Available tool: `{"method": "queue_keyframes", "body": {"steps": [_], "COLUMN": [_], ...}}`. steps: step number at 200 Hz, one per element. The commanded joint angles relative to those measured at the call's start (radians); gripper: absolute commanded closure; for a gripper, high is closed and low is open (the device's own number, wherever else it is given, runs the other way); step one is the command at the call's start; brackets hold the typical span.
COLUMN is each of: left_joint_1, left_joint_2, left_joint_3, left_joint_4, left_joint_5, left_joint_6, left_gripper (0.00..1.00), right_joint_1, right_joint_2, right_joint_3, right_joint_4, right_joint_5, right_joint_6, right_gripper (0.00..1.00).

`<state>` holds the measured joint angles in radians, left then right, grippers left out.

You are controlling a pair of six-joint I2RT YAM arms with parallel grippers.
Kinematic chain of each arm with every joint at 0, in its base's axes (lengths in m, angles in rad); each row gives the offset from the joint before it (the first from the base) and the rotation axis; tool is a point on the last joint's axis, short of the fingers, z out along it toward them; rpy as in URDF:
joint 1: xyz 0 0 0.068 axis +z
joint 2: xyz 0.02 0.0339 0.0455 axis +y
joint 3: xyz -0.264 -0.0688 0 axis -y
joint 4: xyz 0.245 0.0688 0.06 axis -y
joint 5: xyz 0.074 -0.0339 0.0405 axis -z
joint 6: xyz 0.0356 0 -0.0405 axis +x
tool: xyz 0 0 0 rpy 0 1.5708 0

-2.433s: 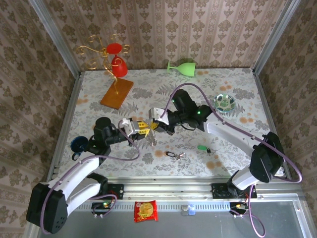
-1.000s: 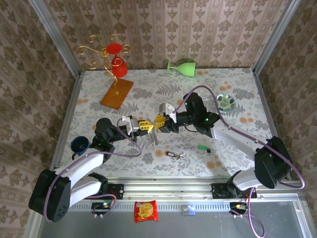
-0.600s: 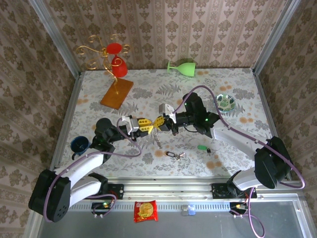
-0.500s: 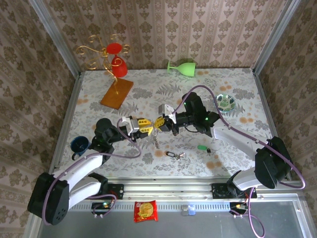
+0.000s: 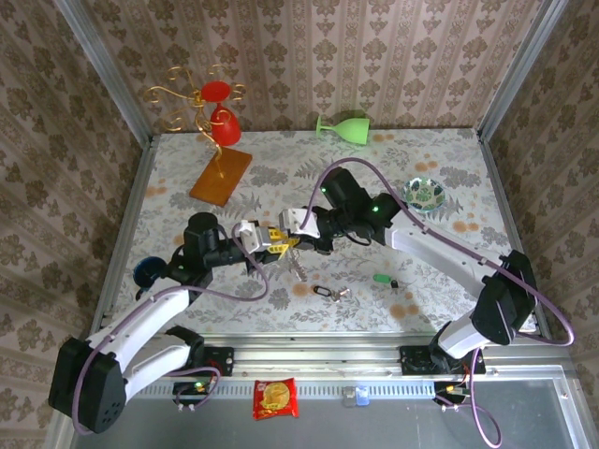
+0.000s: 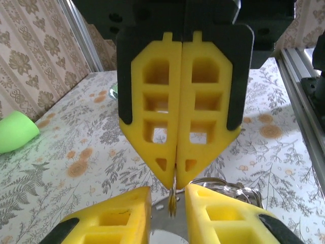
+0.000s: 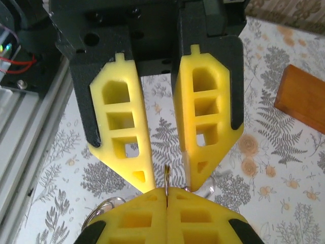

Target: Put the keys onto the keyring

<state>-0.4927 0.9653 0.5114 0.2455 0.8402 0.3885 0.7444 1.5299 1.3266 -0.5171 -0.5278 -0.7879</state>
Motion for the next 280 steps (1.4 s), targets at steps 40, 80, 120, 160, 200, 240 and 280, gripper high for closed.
{"method": "queue_keyframes", "body": {"steps": [40,80,120,160,200,240,280], "left_joint_1": [-0.012,-0.019,-0.023,-0.024,-0.026,-0.026,-0.026], "left_joint_2": [0.004,0.002,-0.026,-0.031,-0.021,-0.019,-0.039], "left_joint_3": [0.039,0.038,0.007,-0.016,-0.027,-0.027,-0.032], "left_joint_4": [-0.059,-0.044,0.021,0.079,0.116,0.117,0.100], "left_joint_5": [-0.002,-0.022,-0.029,-0.017,-0.006,-0.011,-0.057], "left_joint_6": [0.054,0.058,0.037,0.014,-0.004,-0.002,0.002], "left_gripper": [0.87,1.00,1.00,1.00,1.00,1.00,1.00], "right_joint_1": [0.022,0.020,-0.091,-0.119,-0.097,-0.077,-0.094], "right_joint_2": [0.019,0.007,-0.118,-0.196,-0.168,-0.144,-0.224], "right_joint_3": [0.066,0.051,-0.164,-0.334,-0.324,-0.307,-0.338], "right_joint_4": [-0.082,-0.056,0.277,0.493,0.502,0.501,0.422], "right_joint_5": [0.013,-0.034,-0.163,-0.167,-0.168,-0.157,0.082], "right_joint_6": [-0.042,-0.012,0.223,0.319,0.326,0.321,0.464], "right_gripper": [1.00,1.00,0.68,0.68,0.69,0.70,0.72]}}
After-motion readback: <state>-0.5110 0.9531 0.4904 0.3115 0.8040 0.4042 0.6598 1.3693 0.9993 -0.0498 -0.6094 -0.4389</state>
